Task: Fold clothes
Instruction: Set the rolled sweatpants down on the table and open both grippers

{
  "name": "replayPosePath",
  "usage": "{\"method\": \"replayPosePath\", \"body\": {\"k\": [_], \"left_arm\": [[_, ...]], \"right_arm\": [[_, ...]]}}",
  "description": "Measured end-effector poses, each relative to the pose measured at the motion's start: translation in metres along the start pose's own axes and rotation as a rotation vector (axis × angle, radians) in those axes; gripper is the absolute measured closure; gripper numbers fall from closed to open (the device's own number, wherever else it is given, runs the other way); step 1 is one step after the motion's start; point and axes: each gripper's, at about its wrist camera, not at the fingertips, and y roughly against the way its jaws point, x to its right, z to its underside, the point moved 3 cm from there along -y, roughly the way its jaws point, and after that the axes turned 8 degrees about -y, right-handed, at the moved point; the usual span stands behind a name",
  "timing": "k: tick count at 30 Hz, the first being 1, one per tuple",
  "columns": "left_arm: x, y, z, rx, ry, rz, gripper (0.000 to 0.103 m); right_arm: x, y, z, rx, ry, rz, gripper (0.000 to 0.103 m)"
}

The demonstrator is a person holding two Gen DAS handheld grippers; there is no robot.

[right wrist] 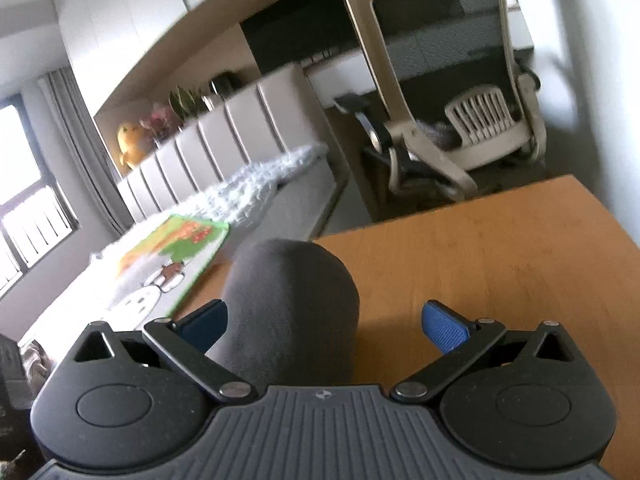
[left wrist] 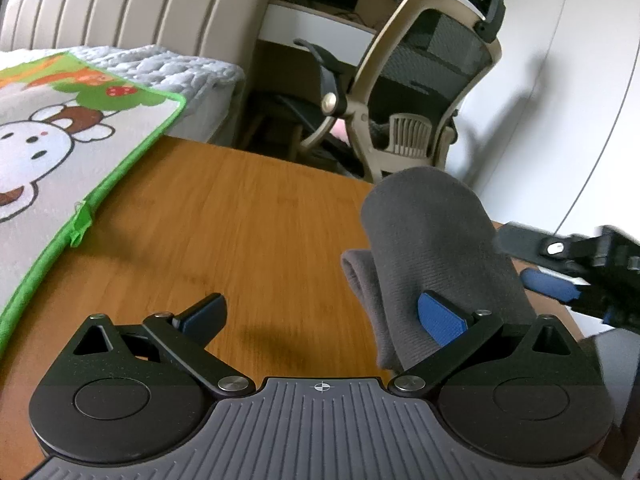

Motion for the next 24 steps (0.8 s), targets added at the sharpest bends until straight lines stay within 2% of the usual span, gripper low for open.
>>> {"method": "replayPosePath", "body": {"k": [5,14,16,19,24], "left_arm": [[-0.002,-0.002,0.001,0.001,0.012,-0.003,0.0],[-0.003,0.013,-0.009,0.014,0.058,0.019,0.0],[0.002,0.017,-0.012,0.017,0.039,0.025,0.0],[0.013,0.009,-0.008,-0.018,-0.03,-0.01,0.0],[0.011,0.005,-0.005,-0.02,-0.021,-0.027,0.0]], "right_arm": [[0.004,-0.023,-0.002,-0.088,-0.023,0.056,0.0],[0.01,0.001,0.004,-0.032,-0.024,0.081,0.0],[0.012,0.003,0.004,-0.03,-0.027,0.085,0.0],[0.013,0.002,0.006,-0.035,-0.026,0.087,0.0],[0.007,0.003,0.008,-0.026,0.019,0.111,0.0]]}}
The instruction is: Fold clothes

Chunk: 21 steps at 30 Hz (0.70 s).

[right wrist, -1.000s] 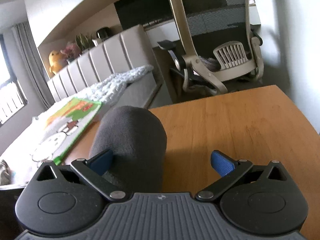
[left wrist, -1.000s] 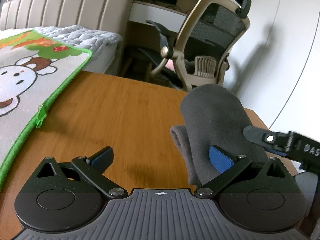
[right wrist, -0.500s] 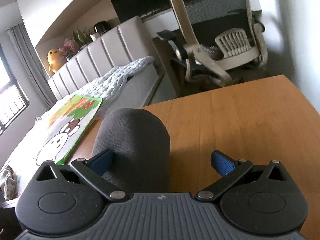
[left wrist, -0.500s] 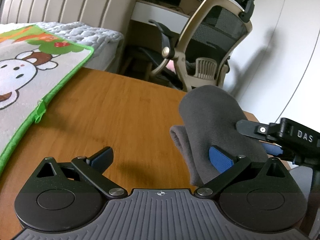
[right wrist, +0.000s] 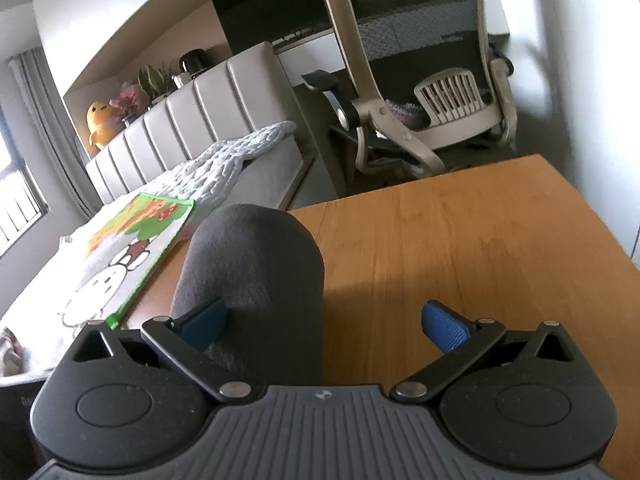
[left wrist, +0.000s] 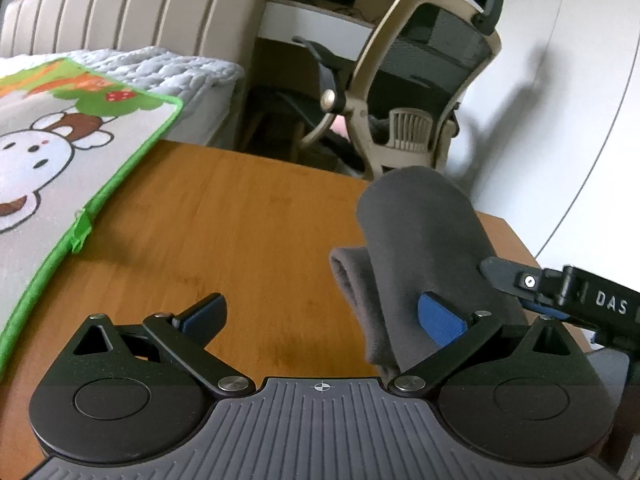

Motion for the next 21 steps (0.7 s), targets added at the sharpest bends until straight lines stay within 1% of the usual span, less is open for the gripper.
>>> {"method": "replayPosePath", "body": {"k": [5,9,12,16,19,21], "left_arm": [[-0.004,0.011,0.001,0.013,0.031,-0.009,0.0],[-0.005,0.027,0.009,0.027,0.052,0.008,0.0],[-0.002,0.036,0.02,0.024,0.043,0.02,0.0],[0.004,0.043,0.039,0.012,0.04,0.017,0.0],[0.01,0.049,0.054,0.013,0.056,0.015,0.0],[0.017,0.058,0.06,0.023,0.047,0.018,0.0]], "right_arm": [[-0.002,0.01,0.001,0.004,0.022,0.023,0.0],[0.003,0.02,0.002,0.011,0.004,0.025,0.0],[0.007,0.03,0.005,0.018,-0.005,0.028,0.0],[0.009,0.046,0.019,0.025,0.032,0.041,0.0],[0.006,0.059,0.039,0.023,0.093,0.071,0.0],[0.004,0.068,0.053,0.022,0.137,0.085,0.0]]}}
